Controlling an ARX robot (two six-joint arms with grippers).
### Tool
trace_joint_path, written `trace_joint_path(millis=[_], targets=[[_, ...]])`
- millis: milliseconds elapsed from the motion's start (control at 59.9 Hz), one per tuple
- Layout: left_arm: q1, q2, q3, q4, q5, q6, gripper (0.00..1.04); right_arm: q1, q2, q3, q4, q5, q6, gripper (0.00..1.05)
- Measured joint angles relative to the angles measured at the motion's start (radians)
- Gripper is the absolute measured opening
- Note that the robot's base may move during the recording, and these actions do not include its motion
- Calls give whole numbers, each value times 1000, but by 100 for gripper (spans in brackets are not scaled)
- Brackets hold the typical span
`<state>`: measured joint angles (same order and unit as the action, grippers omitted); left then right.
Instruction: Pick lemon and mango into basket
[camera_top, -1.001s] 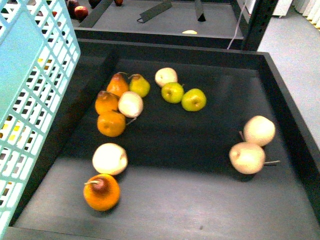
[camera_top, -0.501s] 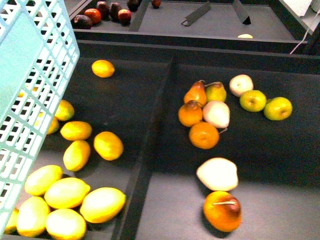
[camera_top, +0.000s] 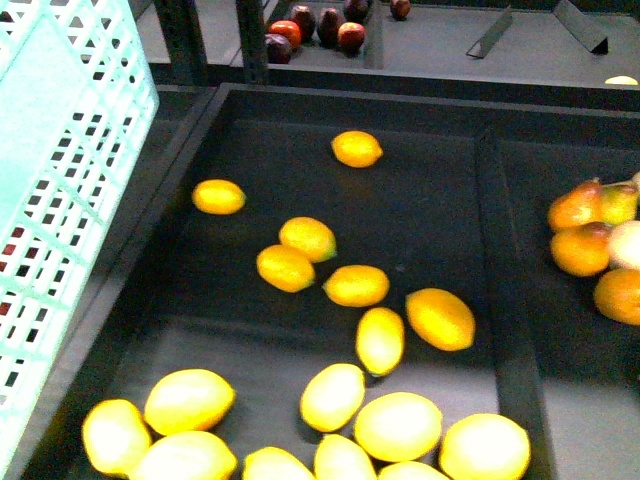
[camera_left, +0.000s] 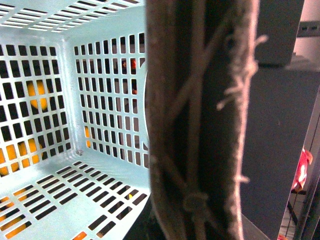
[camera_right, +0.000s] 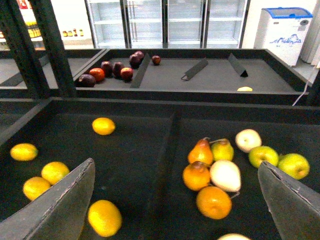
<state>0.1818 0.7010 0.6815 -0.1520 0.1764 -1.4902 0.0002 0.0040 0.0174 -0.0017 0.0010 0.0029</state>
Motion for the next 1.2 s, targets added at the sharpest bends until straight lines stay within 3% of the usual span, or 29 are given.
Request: trace_joint_path(millis=[1202], targets=[[4,7,0,0,-17,2,5,-1,-1,0,0,-8,0,96]])
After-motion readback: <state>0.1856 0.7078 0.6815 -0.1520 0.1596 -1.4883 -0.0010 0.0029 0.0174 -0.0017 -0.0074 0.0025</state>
